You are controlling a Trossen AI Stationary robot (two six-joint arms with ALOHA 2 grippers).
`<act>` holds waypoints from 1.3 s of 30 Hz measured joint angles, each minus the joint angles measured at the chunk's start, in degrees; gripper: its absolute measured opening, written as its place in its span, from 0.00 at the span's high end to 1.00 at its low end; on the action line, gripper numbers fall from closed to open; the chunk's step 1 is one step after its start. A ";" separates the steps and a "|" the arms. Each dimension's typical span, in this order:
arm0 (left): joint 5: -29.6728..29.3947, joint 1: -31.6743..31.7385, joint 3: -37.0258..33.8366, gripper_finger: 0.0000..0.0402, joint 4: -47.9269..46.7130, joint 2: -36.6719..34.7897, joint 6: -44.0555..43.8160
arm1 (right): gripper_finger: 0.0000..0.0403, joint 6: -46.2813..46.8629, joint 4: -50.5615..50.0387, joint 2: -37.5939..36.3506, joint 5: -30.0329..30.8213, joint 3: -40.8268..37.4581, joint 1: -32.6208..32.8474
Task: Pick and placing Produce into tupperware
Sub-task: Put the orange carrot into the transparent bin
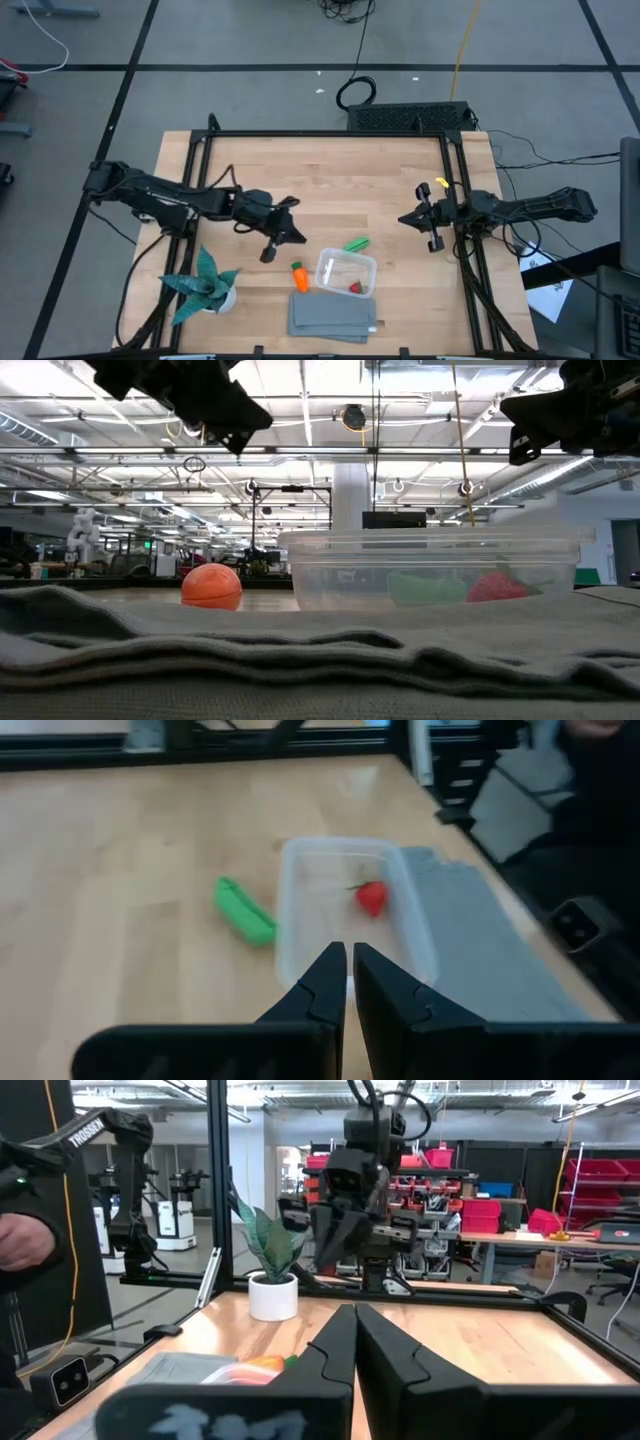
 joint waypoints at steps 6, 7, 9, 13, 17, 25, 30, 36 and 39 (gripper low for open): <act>0.73 -1.34 3.85 0.94 -1.45 6.27 -1.36 | 1.00 0.02 -0.22 0.02 0.02 0.00 0.00; 0.73 -1.55 4.56 0.94 -1.88 7.29 -1.44 | 1.00 0.02 -0.22 0.02 0.02 0.00 0.00; 0.87 -1.95 5.70 0.94 -2.22 8.98 -2.08 | 1.00 0.01 -0.20 0.02 0.01 0.00 -0.01; 1.17 -3.09 7.08 0.94 -2.17 11.67 -2.66 | 1.00 0.04 -0.20 0.02 0.00 0.00 0.00; 1.19 -4.67 7.65 0.94 -0.82 13.24 -1.81 | 1.00 0.24 -0.15 0.01 0.00 0.00 0.00; -0.27 -7.18 7.63 0.94 0.11 13.58 12.19 | 1.00 1.05 -0.36 -0.01 0.02 0.00 0.00; -1.21 -8.40 7.63 0.93 -2.67 13.91 11.17 | 1.00 1.69 -1.93 0.02 0.02 0.00 -0.01; -4.29 -11.31 7.61 0.93 -7.72 14.00 15.96 | 1.00 1.75 -2.84 0.04 0.02 0.00 0.00; -3.67 -12.36 7.61 0.87 -8.37 14.02 18.92 | 1.00 1.96 -2.80 0.03 0.00 0.00 0.00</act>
